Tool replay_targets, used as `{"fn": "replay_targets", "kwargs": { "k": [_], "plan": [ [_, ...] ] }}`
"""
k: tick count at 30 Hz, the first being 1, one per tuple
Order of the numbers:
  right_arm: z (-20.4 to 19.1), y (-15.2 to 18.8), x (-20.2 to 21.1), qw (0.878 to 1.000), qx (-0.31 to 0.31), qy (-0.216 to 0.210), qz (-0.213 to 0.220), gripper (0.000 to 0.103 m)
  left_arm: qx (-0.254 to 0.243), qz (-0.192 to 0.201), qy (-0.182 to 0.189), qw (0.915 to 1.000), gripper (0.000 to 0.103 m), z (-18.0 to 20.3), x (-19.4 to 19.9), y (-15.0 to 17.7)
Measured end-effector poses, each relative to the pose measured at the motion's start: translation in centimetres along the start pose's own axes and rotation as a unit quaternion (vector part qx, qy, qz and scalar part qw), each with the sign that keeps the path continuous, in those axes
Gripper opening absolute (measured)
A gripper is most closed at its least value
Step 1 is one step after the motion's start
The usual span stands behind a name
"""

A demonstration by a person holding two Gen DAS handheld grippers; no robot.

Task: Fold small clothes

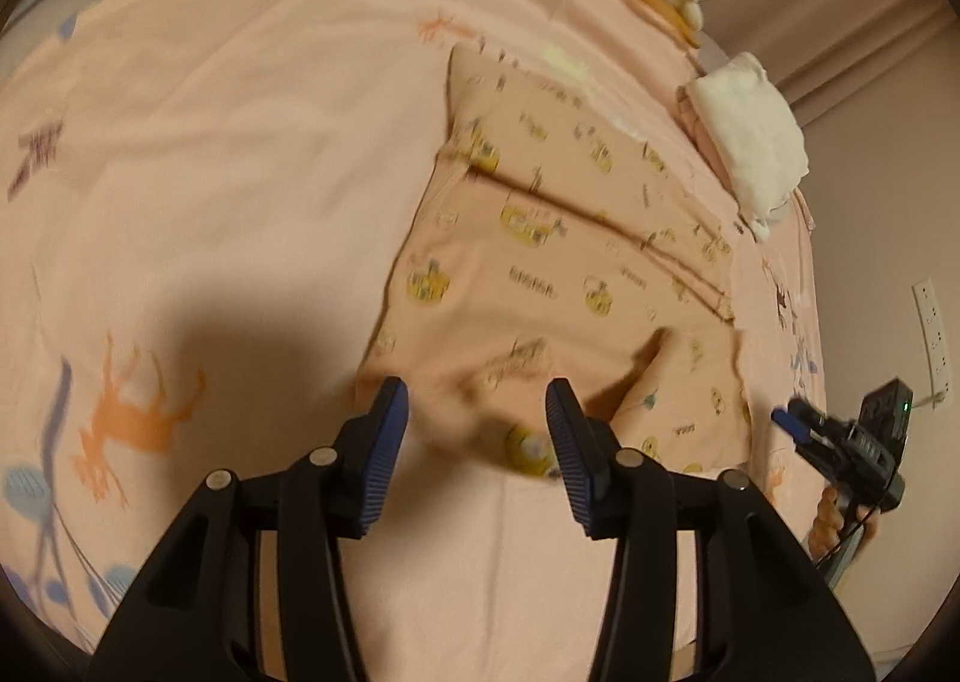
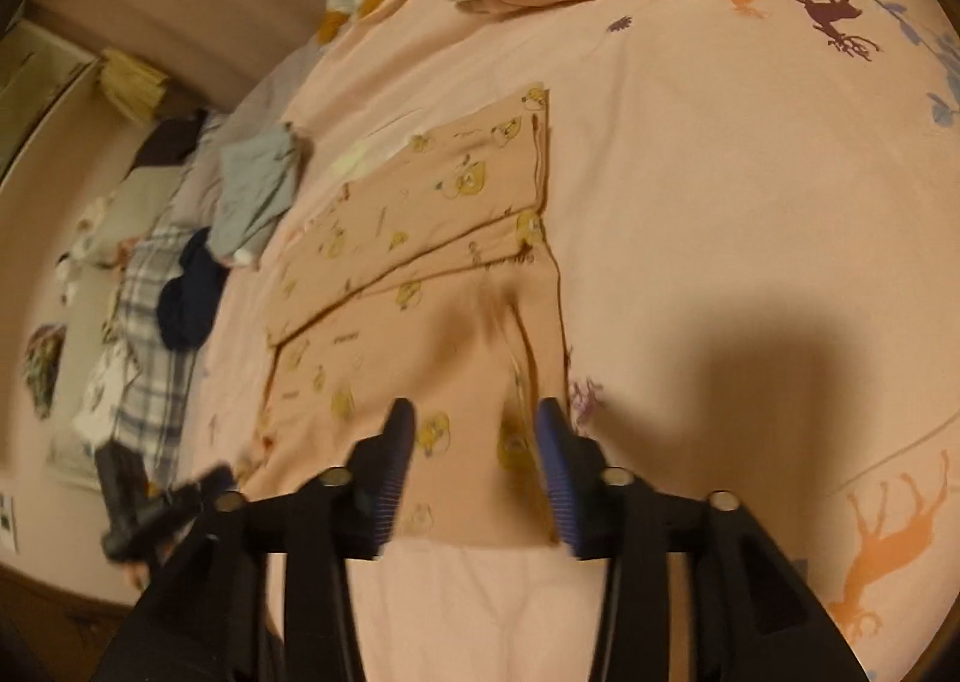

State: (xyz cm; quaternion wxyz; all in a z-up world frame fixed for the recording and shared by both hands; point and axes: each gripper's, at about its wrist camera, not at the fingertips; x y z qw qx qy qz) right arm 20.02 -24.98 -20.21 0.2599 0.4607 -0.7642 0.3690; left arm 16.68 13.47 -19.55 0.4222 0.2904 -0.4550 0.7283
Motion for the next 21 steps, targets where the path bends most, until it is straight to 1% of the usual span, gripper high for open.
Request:
{"fn": "replay_targets", "kwargs": {
  "k": [3, 4, 5, 6, 7, 8, 9, 11, 13, 15, 16, 18, 19, 20, 21],
  "plan": [
    [0.6, 0.9, 0.8, 0.999, 0.025, 0.040, 0.007, 0.054, -0.002, 0.032, 0.008, 0.9995, 0.048, 0.2, 1.2, -1.1],
    [0.9, 1.0, 0.9, 0.998, 0.030, 0.049, 0.007, 0.054, -0.012, 0.048, 0.009, 0.9987, 0.049, 0.4, 1.6, -1.5],
    [1.2, 1.2, 1.1, 0.998, 0.032, 0.054, 0.007, 0.054, -0.029, 0.060, 0.002, 0.9977, 0.050, 1.0, 1.8, -1.9],
    [1.6, 1.2, 1.3, 0.998, 0.031, 0.056, 0.007, 0.054, -0.053, 0.063, -0.007, 0.9966, 0.050, 1.8, 1.6, -2.1],
    [2.0, 1.2, 1.4, 0.998, 0.028, 0.057, 0.006, 0.054, -0.088, 0.058, -0.013, 0.9944, 0.050, 2.7, 1.1, -2.2],
    [2.4, 1.3, 1.4, 0.998, 0.021, 0.056, 0.003, 0.054, -0.137, 0.036, -0.008, 0.9899, 0.050, 4.0, 0.0, -2.1],
    [2.8, 1.2, 1.4, 0.998, 0.013, 0.056, 0.001, 0.054, -0.159, 0.017, 0.003, 0.9871, 0.048, 4.6, -0.9, -2.0],
    [3.2, 1.3, 0.9, 0.998, 0.003, 0.057, -0.007, 0.054, -0.172, -0.020, 0.022, 0.9847, 0.048, 5.3, -2.9, -1.6],
    [3.3, 1.5, 0.5, 0.998, 0.006, 0.065, -0.016, 0.054, -0.189, -0.039, 0.035, 0.9807, 0.048, 6.1, -4.4, -1.2],
    [3.2, 2.0, 0.1, 0.997, 0.016, 0.078, -0.025, 0.054, -0.211, -0.048, 0.022, 0.9761, 0.047, 6.6, -5.7, -0.7],
    [3.2, 2.2, -0.1, 0.996, 0.022, 0.083, -0.028, 0.054, -0.217, -0.053, 0.014, 0.9746, 0.045, 6.7, -6.3, -0.5],
    [3.1, 2.4, -0.2, 0.995, 0.030, 0.088, -0.030, 0.054, -0.211, -0.063, 0.012, 0.9753, 0.026, 6.4, -7.2, 0.0],
    [3.1, 2.6, -0.1, 0.995, 0.034, 0.090, -0.029, 0.054, -0.203, -0.069, 0.008, 0.9766, 0.021, 6.1, -7.7, 0.2],
    [3.1, 2.6, -0.1, 0.995, 0.035, 0.090, -0.029, 0.054, -0.202, -0.067, 0.004, 0.9771, 0.008, 5.9, -7.8, 0.3],
    [3.2, 2.6, 0.0, 0.995, 0.034, 0.089, -0.029, 0.054, -0.207, -0.059, -0.002, 0.9765, 0.004, 6.0, -7.9, 0.6]
  ]
}}
Point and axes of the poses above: each gripper's, at about its wrist camera, not at the fingertips, and x roughly against the way its jaws point, z to its right, y to its underside, and after that the axes turned 8 degrees about -x, right-handed
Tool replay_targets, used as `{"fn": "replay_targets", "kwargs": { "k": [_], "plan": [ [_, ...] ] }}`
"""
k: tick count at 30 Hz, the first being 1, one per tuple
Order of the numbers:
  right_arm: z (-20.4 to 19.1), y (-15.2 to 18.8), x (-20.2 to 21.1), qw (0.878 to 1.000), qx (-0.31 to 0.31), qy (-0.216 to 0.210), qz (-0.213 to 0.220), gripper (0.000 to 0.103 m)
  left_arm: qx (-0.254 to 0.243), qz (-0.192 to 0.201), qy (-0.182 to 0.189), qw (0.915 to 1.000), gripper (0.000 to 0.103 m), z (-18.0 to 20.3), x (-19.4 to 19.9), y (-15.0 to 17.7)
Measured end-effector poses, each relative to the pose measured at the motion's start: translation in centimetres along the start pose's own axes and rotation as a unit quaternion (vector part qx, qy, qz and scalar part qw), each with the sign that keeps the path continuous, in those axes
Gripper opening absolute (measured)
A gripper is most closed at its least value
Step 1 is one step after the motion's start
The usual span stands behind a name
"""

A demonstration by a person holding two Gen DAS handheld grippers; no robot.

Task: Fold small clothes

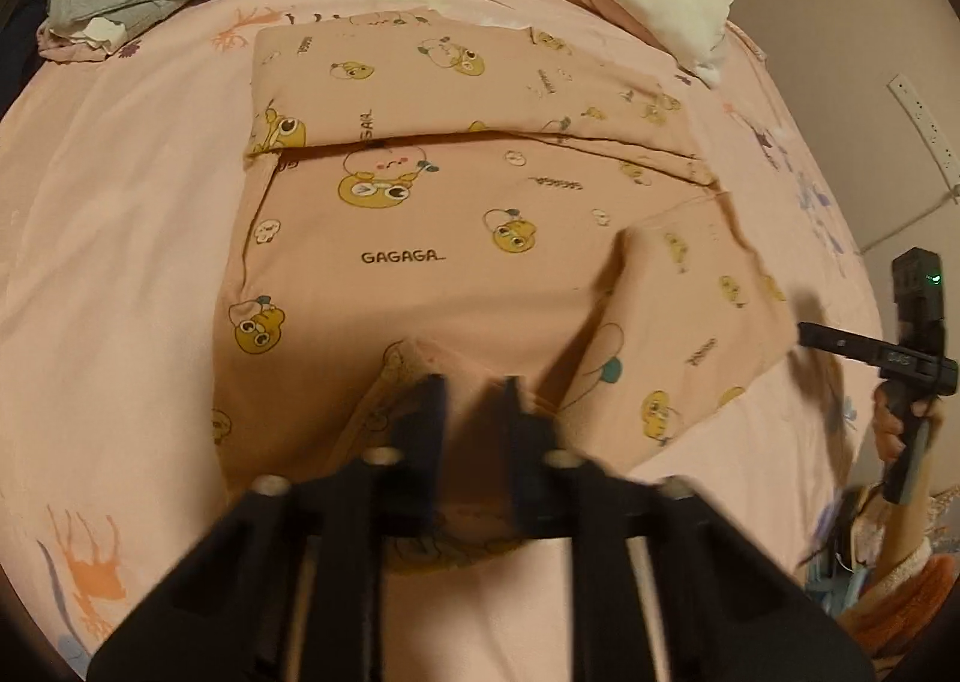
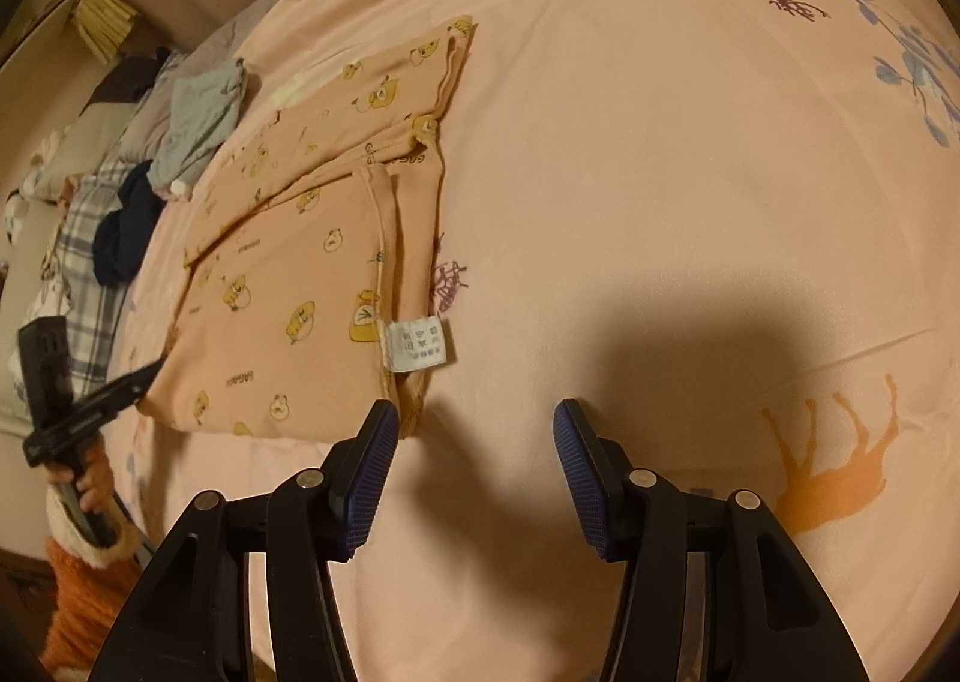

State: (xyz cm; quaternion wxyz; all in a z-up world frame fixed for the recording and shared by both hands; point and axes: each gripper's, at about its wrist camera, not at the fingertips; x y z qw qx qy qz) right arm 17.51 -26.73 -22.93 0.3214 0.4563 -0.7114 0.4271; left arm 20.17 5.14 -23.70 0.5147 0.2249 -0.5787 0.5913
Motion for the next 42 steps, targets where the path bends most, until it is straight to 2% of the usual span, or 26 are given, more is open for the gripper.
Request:
{"fn": "replay_targets", "kwargs": {
  "k": [5, 8, 10, 11, 13, 14, 15, 17, 19, 22, 26, 30, 32, 37, 40, 42],
  "plan": [
    [0.1, 0.0, -0.1, 1.000, -0.008, -0.001, 0.002, 0.054, -0.014, 0.016, -0.055, 0.9982, 0.003, 0.9, -0.3, -0.1],
    [0.0, 0.2, -0.1, 1.000, -0.010, -0.001, 0.001, 0.054, 0.031, 0.055, -0.047, 0.9969, 0.003, -0.8, 1.5, -0.8],
    [0.1, 0.3, 0.0, 1.000, -0.010, -0.003, -0.002, 0.054, 0.063, 0.084, -0.061, 0.9925, 0.002, -2.5, 3.2, -1.3],
    [0.2, 0.4, 0.0, 1.000, -0.010, -0.004, -0.002, 0.054, 0.068, 0.090, -0.054, 0.9921, 0.000, -3.2, 3.9, -1.4],
    [0.4, 0.6, 0.1, 1.000, -0.010, -0.007, -0.003, 0.054, 0.067, 0.078, -0.013, 0.9946, 0.001, -3.4, 4.3, -1.5],
    [0.5, 0.6, 0.1, 1.000, -0.011, -0.008, -0.003, 0.054, 0.059, 0.067, 0.009, 0.9960, 0.007, -3.2, 4.2, -1.2],
    [0.6, 0.6, 0.1, 1.000, -0.012, -0.009, -0.003, 0.054, 0.047, 0.061, 0.012, 0.9969, 0.012, -2.8, 4.2, -1.1],
    [0.7, 0.7, -0.1, 1.000, -0.020, -0.013, -0.001, 0.056, 0.006, 0.048, -0.013, 0.9987, 0.018, -1.4, 3.5, -0.6],
    [0.7, 0.7, -0.1, 0.999, -0.028, -0.018, 0.001, 0.060, -0.013, 0.029, -0.027, 0.9991, 0.024, -0.8, 2.4, -0.2],
    [0.3, 0.8, -0.1, 1.000, -0.022, -0.014, 0.001, 0.062, 0.000, 0.006, -0.020, 0.9998, 0.029, -0.9, 0.4, 0.3],
    [-0.2, 1.0, -0.2, 1.000, -0.001, -0.003, 0.000, 0.062, 0.015, 0.020, -0.004, 0.9997, 0.044, -1.2, -0.9, 0.1],
    [0.1, 1.0, -0.3, 1.000, -0.004, -0.010, 0.000, 0.062, 0.022, 0.032, -0.013, 0.9992, 0.044, -1.4, -1.3, -0.2],
    [0.3, 1.0, -0.3, 1.000, -0.007, -0.013, 0.000, 0.062, 0.024, 0.032, -0.004, 0.9992, 0.041, -1.8, -1.4, -0.1],
    [0.3, 1.3, -0.3, 1.000, -0.003, -0.017, 0.005, 0.062, -0.048, 0.007, -0.033, 0.9983, 0.036, -0.4, -1.2, 0.7],
    [0.4, 1.3, -0.3, 1.000, -0.008, -0.020, 0.009, 0.062, -0.024, 0.003, -0.031, 0.9992, 0.033, -1.1, -1.7, 0.6],
    [0.5, 1.4, -0.4, 1.000, -0.012, -0.023, 0.013, 0.063, -0.002, 0.009, -0.031, 0.9995, 0.021, -1.7, -1.7, 0.6]
  ]
}}
Point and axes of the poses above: each gripper's, at about its wrist camera, not at the fingertips, and x roughly against the way its jaws point, z to its right, y to its underside, and after that the axes turned 8 degrees about -x, right-handed
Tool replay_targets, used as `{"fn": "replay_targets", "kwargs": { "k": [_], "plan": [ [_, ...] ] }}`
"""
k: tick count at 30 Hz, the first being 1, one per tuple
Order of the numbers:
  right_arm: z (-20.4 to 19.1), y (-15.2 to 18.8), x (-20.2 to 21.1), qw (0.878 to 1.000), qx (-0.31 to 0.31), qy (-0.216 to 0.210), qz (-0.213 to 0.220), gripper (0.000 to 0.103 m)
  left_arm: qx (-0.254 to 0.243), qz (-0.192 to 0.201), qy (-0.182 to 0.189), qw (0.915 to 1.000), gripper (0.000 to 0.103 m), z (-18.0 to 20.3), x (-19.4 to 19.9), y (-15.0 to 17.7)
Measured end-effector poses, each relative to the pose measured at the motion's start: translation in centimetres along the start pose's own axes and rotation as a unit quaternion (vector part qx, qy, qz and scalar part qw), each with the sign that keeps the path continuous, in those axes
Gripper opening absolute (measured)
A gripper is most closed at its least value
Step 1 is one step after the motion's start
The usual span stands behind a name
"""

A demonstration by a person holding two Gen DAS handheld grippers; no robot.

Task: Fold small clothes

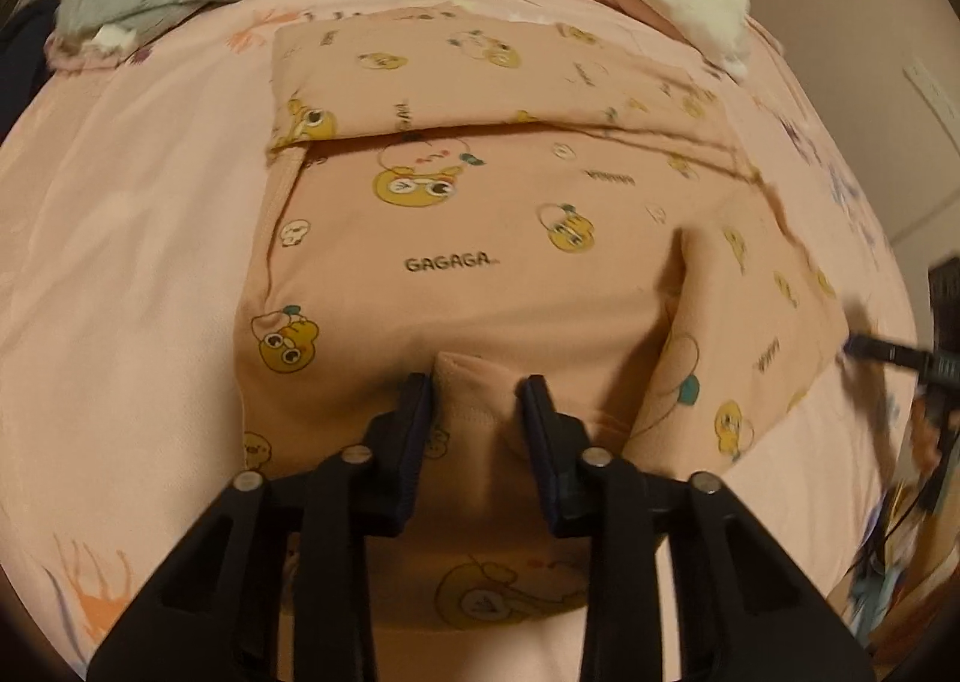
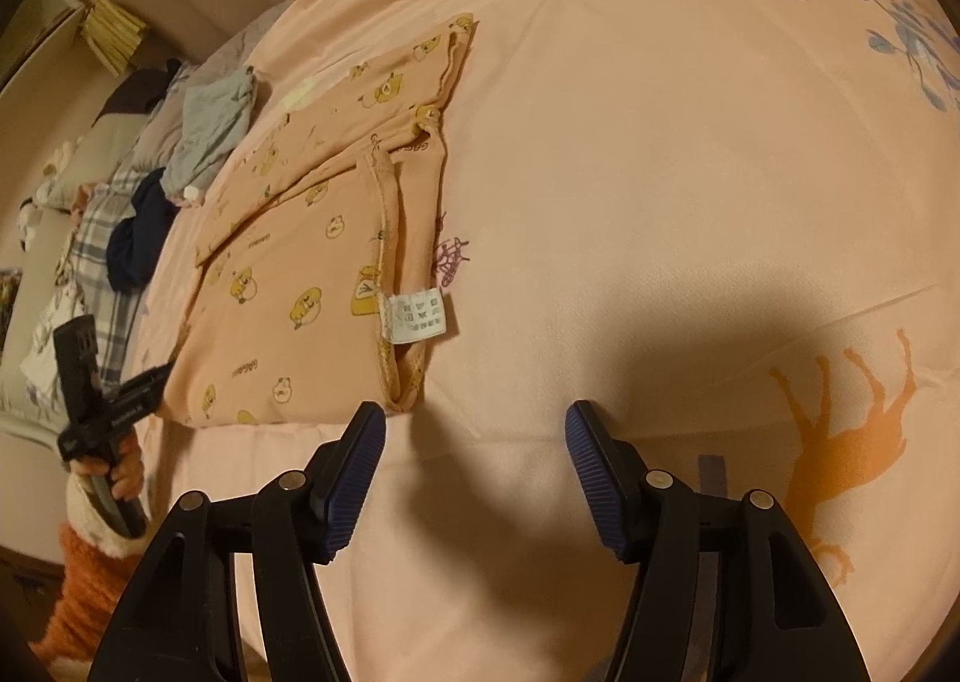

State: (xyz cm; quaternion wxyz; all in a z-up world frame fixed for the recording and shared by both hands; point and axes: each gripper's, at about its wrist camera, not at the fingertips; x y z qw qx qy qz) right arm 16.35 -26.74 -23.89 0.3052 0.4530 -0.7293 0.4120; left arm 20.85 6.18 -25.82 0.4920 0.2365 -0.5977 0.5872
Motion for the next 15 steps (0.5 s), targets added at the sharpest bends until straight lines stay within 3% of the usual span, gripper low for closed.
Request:
{"fn": "replay_targets", "kwargs": {
  "k": [3, 7, 15],
  "plan": [
    [-0.1, 0.2, 0.0, 1.000, 0.000, 0.000, 0.006, 0.063, 0.021, 0.011, -0.005, 0.9997, 0.009, -0.2, 0.5, 0.2],
    [-0.1, 0.1, 0.1, 1.000, 0.001, 0.002, 0.005, 0.063, 0.026, 0.031, -0.011, 0.9991, 0.008, 0.2, 1.7, 0.3],
    [-0.1, 0.4, 0.4, 1.000, -0.003, 0.005, 0.000, 0.063, 0.123, 0.102, -0.015, 0.9870, 0.008, -5.2, 6.5, -1.9]
  ]
}}
Point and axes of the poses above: each gripper's, at about its wrist camera, not at the fingertips, and x roughly against the way its jaws point, z to its right, y to its underside, and after that the axes turned 8 degrees about -x, right-handed
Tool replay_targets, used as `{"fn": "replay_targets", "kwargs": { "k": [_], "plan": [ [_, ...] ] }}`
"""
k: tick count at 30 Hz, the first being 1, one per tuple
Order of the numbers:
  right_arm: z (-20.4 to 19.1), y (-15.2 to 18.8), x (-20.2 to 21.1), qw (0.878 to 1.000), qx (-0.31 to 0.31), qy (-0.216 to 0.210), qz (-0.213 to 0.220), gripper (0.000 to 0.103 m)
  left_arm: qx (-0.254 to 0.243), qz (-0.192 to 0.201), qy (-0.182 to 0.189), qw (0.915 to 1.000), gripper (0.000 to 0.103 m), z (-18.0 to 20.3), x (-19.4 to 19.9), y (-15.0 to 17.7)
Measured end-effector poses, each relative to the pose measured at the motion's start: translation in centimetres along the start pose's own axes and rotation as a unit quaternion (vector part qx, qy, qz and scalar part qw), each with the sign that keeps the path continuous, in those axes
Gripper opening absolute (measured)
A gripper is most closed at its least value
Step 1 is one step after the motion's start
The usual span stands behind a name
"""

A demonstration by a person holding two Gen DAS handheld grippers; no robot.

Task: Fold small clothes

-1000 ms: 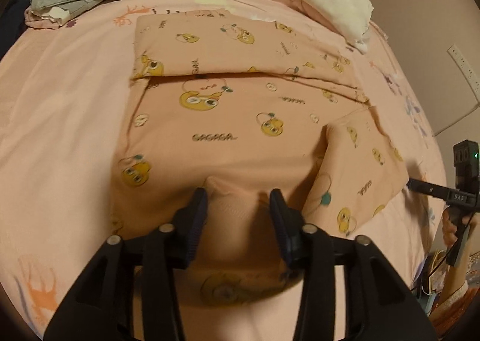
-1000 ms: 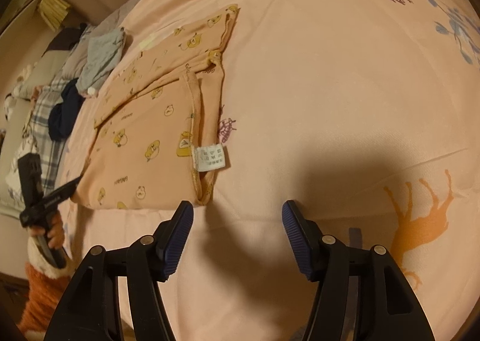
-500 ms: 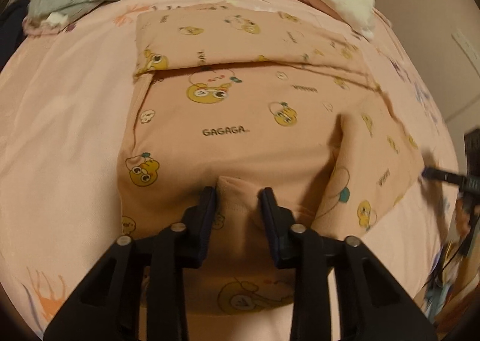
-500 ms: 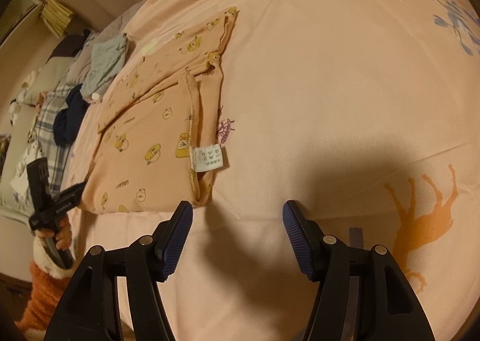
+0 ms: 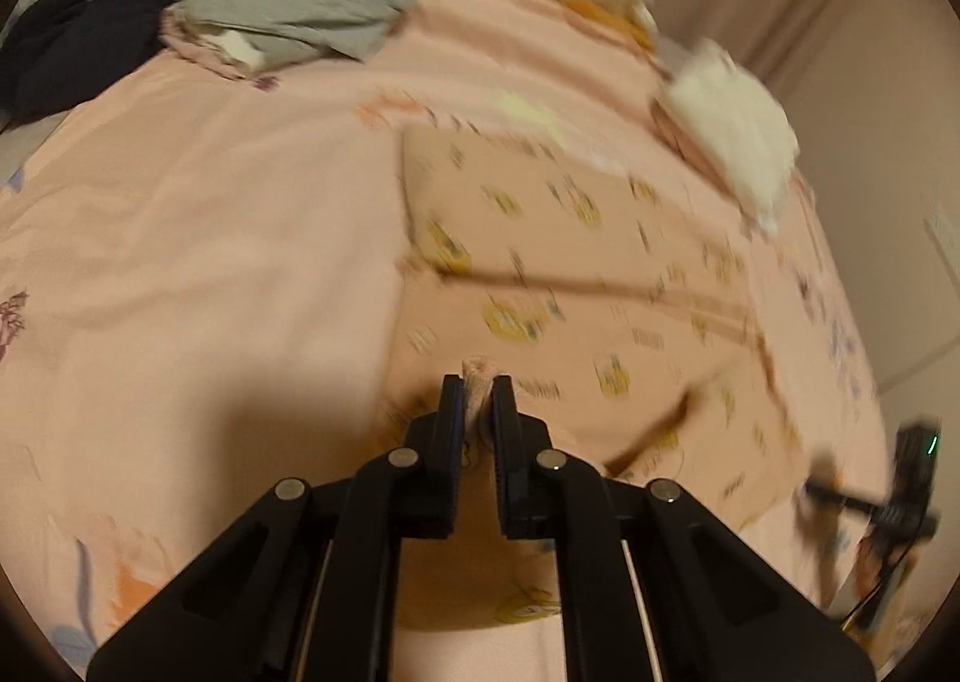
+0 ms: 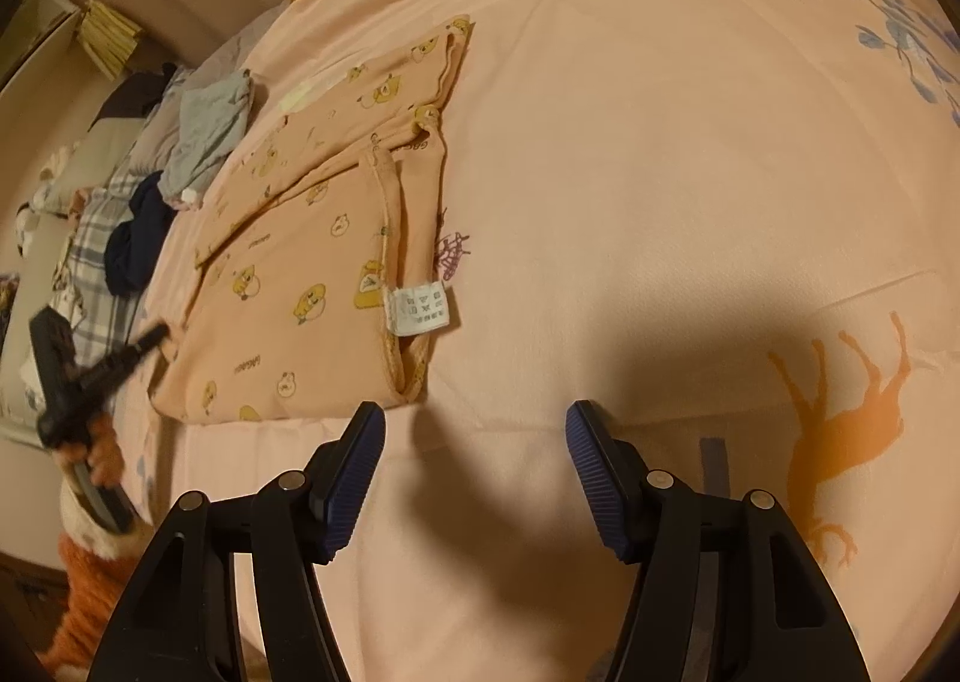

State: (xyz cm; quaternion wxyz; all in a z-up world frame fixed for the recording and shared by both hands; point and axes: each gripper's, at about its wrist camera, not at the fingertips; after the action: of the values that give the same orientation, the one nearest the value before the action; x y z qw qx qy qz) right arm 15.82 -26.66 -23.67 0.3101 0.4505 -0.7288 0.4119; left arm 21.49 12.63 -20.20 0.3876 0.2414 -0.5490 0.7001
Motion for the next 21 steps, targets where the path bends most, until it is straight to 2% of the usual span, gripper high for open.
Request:
{"fn": "replay_targets", "kwargs": {
  "k": [1, 3, 5, 8, 10, 11, 14, 16, 18, 21],
  "plan": [
    [0.0, 0.0, 0.0, 1.000, 0.000, -0.001, 0.000, 0.063, 0.007, 0.003, 0.001, 1.0000, 0.008, -0.4, 0.2, -0.6],
    [0.1, -0.1, 0.0, 1.000, -0.003, -0.003, 0.000, 0.063, 0.015, 0.006, -0.023, 0.9996, 0.009, -0.8, -0.1, -1.5],
    [0.1, -0.2, -0.1, 1.000, -0.008, -0.003, 0.001, 0.063, 0.006, -0.005, -0.036, 0.9993, 0.009, -0.7, -1.0, -1.9],
    [-0.1, -0.3, -0.1, 1.000, -0.009, 0.000, -0.002, 0.063, 0.007, -0.013, -0.039, 0.9991, 0.013, -0.8, -1.4, -1.6],
    [-0.3, -0.5, 0.0, 1.000, -0.010, -0.003, -0.008, 0.063, 0.031, -0.023, -0.039, 0.9985, 0.028, -1.8, -1.4, -1.4],
    [-0.4, -0.7, 0.1, 1.000, -0.012, -0.009, -0.013, 0.063, 0.051, -0.025, -0.036, 0.9977, 0.041, -2.4, -1.3, -1.3],
    [-0.9, -1.6, 0.8, 1.000, -0.010, -0.020, -0.007, 0.063, 0.084, -0.007, -0.021, 0.9962, 0.044, -3.7, -0.1, -1.3],
    [-1.6, -2.5, 1.2, 1.000, -0.004, -0.028, 0.004, 0.063, 0.090, 0.003, -0.004, 0.9960, 0.052, -3.9, 0.8, -1.3],
    [-2.4, -3.5, 1.2, 0.999, 0.002, -0.050, 0.006, 0.063, 0.092, -0.002, 0.011, 0.9957, 0.067, -3.8, 1.0, -1.1],
    [-4.0, -5.4, 0.2, 0.996, 0.003, -0.085, 0.002, 0.063, 0.097, -0.031, 0.040, 0.9940, 0.067, -3.6, -0.1, -0.4]
  ]
}}
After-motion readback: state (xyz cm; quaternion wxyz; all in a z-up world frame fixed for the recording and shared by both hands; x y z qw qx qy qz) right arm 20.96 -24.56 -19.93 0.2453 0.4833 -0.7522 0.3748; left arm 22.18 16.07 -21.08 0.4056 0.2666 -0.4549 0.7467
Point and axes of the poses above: each gripper's, at about its wrist camera, not at the fingertips, and x roughly against the way its jaws point, z to its right, y to its underside, and after that the axes turned 8 degrees about -x, right-handed
